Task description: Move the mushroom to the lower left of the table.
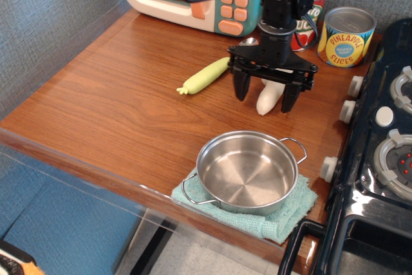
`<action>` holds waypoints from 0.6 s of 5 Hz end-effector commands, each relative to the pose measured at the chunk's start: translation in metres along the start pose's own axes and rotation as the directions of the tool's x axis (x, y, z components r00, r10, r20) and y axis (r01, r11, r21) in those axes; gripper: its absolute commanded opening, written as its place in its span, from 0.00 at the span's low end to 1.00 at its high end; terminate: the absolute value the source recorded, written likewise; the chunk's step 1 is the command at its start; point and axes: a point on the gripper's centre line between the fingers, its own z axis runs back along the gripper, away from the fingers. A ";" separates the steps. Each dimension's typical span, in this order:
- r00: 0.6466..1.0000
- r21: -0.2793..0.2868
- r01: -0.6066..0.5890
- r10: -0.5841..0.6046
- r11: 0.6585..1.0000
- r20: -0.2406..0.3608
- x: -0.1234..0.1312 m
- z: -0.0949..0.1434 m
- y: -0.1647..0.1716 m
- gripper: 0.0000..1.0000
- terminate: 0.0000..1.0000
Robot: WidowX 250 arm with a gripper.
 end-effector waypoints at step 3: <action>0.991 -0.116 0.028 -0.012 0.993 0.136 -0.001 0.055 0.008 0.00 0.00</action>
